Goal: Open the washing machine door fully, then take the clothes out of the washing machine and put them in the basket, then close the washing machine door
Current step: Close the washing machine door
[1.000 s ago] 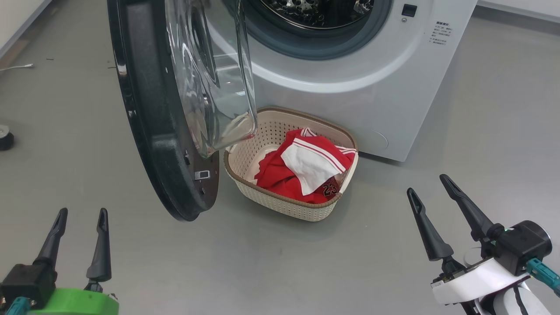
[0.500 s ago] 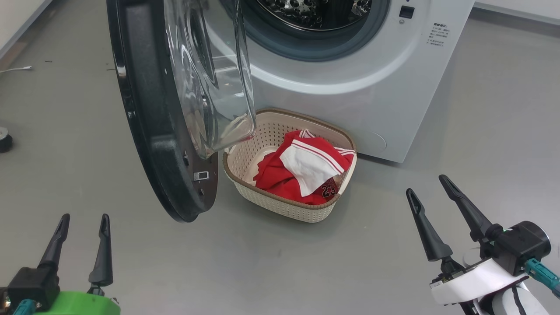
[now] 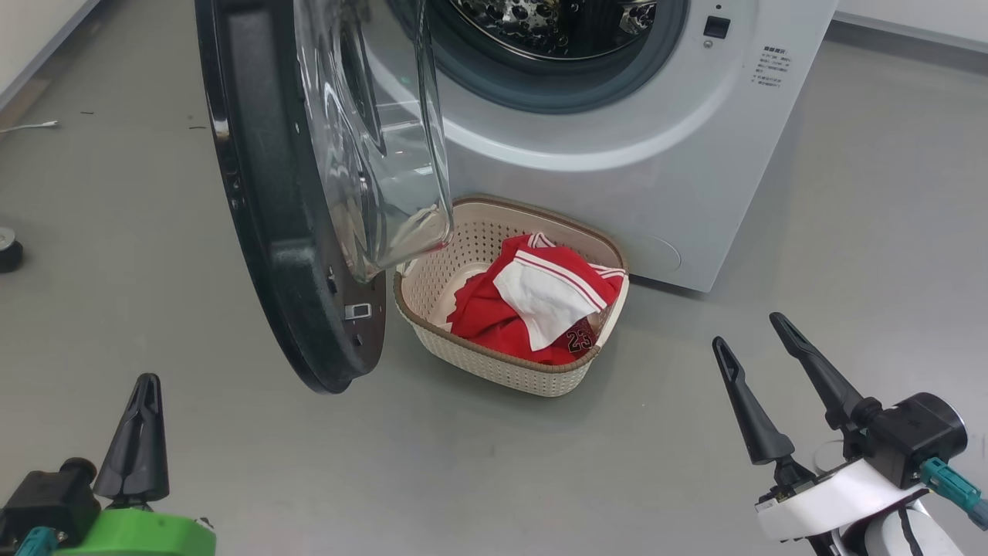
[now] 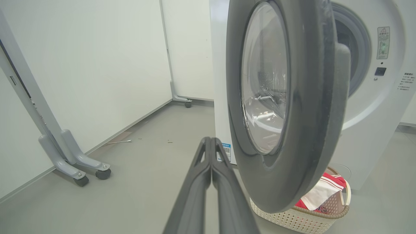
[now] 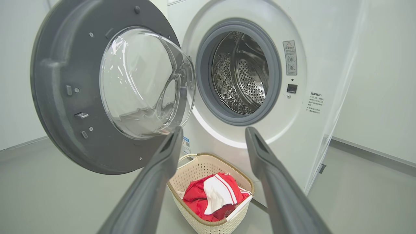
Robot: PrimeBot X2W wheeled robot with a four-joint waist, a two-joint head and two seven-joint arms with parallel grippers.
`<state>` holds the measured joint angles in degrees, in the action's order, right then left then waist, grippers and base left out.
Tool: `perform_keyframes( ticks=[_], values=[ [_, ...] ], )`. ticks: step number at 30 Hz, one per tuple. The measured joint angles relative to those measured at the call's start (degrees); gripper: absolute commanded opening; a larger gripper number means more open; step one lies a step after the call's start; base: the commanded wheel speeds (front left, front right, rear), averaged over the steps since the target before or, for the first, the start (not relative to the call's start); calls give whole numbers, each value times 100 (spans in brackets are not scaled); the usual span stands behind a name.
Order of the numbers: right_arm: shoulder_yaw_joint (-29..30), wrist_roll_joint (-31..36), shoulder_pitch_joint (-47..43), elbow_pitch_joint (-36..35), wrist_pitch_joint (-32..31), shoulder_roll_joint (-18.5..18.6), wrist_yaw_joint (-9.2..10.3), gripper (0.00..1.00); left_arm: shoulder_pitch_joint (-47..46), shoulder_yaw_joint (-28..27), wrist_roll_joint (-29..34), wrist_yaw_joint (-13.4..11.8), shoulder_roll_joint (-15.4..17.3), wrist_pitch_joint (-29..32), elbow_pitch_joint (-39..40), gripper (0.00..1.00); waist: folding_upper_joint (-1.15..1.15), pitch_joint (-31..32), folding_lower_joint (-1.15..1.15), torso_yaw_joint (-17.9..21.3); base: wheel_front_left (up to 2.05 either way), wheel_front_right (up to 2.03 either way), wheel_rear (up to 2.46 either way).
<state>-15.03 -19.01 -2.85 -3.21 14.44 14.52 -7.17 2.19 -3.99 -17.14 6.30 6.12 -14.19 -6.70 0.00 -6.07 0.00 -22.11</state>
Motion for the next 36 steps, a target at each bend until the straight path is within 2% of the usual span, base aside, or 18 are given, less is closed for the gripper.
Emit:
perform_keyframes(
  ticks=[6,11,16,20,25,27,31,34,36],
  values=[
    [-14,1,-2,30,0,-4,0,100,-48,-34,-43,5,58,0,-5,0,0,-6,0,31,0,0,0],
    [-14,2,-4,30,0,-10,0,100,-237,-166,-823,14,-137,123,-40,0,0,-35,0,64,0,0,0],
    [-87,8,-1,23,0,-4,0,100,-502,-417,-1789,56,-274,467,-18,0,0,-106,0,127,0,0,0],
    [-82,8,3,23,0,12,0,100,-756,-705,-2758,56,-387,924,-27,0,0,-164,0,196,0,0,0],
    [-71,8,9,23,0,52,0,100,-1033,-892,-3656,46,-392,1586,-42,0,0,-243,0,279,0,0,0],
    [-71,8,15,23,0,63,0,100,-1133,-924,-4085,-25,-413,1906,-62,0,0,-267,0,314,0,0,0],
    [-75,7,43,24,0,76,0,100,-1305,-1031,-5376,-204,-482,2619,-125,0,0,-297,0,380,0,0,0],
    [-4,5,46,25,0,76,0,100,-1398,-947,-5890,-260,-508,3007,-99,0,0,-305,0,412,0,0,0],
    [8,0,47,25,0,76,0,100,-1464,-1016,-6192,-390,-508,3186,-79,0,0,-307,0,425,0,0,0]
  ],
)
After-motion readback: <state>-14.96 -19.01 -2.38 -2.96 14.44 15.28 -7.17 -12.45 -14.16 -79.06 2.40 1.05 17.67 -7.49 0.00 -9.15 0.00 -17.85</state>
